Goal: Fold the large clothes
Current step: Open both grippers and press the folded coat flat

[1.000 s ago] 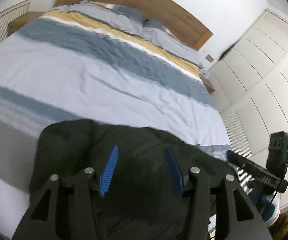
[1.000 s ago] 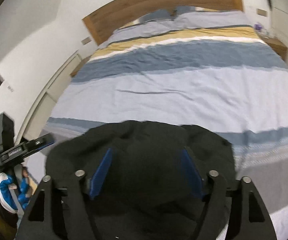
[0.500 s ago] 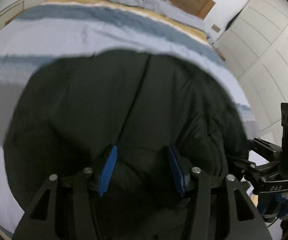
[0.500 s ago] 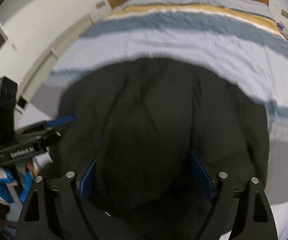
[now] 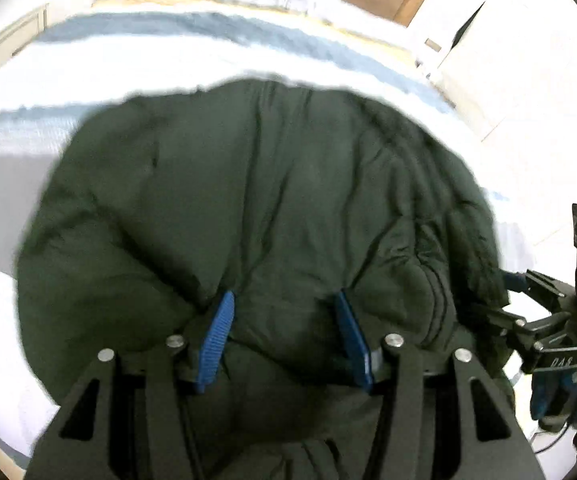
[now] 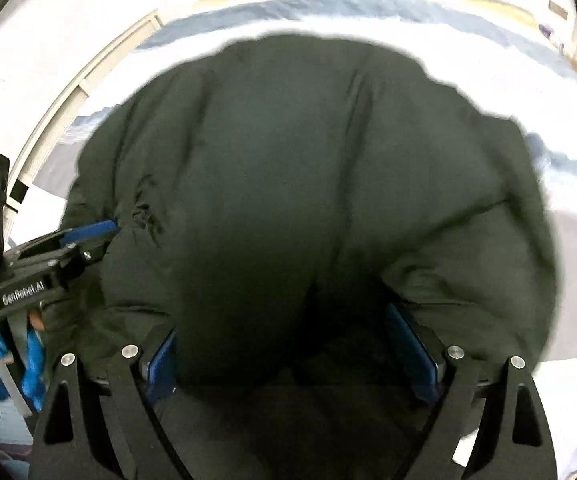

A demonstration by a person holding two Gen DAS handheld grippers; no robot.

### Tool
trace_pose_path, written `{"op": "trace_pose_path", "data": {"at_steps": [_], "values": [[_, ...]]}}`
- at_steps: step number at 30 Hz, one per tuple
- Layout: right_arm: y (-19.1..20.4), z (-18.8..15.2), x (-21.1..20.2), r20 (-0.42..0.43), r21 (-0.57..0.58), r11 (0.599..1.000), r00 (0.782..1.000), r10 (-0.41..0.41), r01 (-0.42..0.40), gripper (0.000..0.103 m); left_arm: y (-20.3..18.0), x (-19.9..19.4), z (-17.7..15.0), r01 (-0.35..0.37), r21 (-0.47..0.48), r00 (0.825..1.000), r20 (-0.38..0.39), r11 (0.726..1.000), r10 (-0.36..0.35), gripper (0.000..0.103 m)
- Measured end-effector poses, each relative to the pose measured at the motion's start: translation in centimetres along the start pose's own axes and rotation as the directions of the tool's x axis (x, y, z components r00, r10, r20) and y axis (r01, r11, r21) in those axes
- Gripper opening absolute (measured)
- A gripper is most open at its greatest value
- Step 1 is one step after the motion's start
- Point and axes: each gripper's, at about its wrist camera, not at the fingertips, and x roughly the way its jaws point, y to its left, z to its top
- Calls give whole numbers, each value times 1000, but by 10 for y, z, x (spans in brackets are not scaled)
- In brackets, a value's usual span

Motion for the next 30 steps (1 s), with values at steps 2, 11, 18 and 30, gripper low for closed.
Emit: {"op": "trace_pose_path", "data": {"at_steps": [2, 11, 18, 30], "values": [[1, 6, -28, 47, -44, 999, 999, -4, 6, 90, -4, -18, 11, 1, 22, 999, 50, 1000, -2, 54], [27, 77, -63, 202, -139, 990, 979, 35, -7, 90, -20, -12, 53, -43, 82, 994, 106, 996, 34, 60], [33, 84, 6, 79, -155, 987, 996, 40, -28, 90, -5, 39, 24, -100, 111, 995, 38, 989, 97, 60], [-2, 36, 34, -2, -161, 987, 1000, 22, -22, 90, -1, 49, -8, -99, 157, 995, 37, 983, 95, 63]]}}
